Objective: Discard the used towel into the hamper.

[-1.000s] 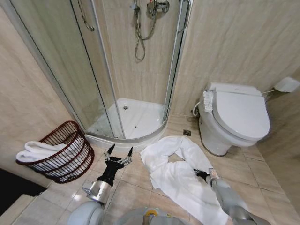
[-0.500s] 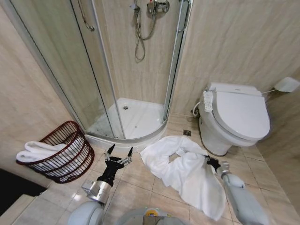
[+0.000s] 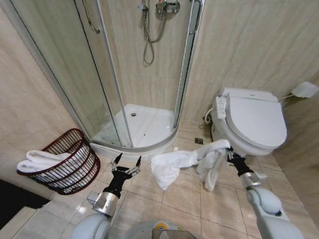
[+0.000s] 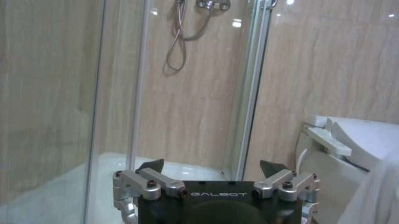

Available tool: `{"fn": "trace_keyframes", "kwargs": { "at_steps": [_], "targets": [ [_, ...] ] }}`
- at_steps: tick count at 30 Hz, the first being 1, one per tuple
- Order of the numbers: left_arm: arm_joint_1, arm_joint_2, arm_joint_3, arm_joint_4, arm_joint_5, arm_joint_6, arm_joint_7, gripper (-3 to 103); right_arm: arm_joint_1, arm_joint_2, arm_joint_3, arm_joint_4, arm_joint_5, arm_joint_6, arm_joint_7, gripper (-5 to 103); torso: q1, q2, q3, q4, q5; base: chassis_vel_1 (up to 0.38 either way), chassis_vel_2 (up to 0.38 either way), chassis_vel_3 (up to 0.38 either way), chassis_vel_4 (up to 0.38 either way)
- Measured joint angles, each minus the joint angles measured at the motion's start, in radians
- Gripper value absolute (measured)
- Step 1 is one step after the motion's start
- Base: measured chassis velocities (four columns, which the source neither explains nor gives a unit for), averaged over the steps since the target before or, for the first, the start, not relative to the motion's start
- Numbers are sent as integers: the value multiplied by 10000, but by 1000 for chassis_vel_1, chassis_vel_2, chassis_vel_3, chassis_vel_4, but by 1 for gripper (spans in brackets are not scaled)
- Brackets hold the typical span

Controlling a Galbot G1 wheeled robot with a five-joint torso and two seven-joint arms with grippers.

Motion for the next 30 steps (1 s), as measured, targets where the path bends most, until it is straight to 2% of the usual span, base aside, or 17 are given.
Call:
{"fn": "trace_keyframes", "kwargs": {
  "at_steps": [8,15,20,25,30],
  "targets": [
    [0,0,0,0,0,-1,0,100,123,105,697,1543,62,-301,199,3,0,0,2,-1,4,0,0,0,0],
    [0,0,0,0,0,-1,0,100,189,-120,1526,3361,1077,-476,506,3,0,0,1,-1,1,0,0,0,0],
    [0,0,1,0,0,0,0,100,237,-426,2014,4033,1568,-460,563,3,0,0,1,-1,2,0,0,0,0],
    [0,0,0,0,0,0,0,100,438,-1144,2949,4088,1920,277,226,3,0,0,1,-1,3,0,0,0,0],
    [0,0,0,0,0,0,0,100,514,-1381,3269,4290,2346,338,516,3,0,0,1,-1,4,0,0,0,0]
  ]
}}
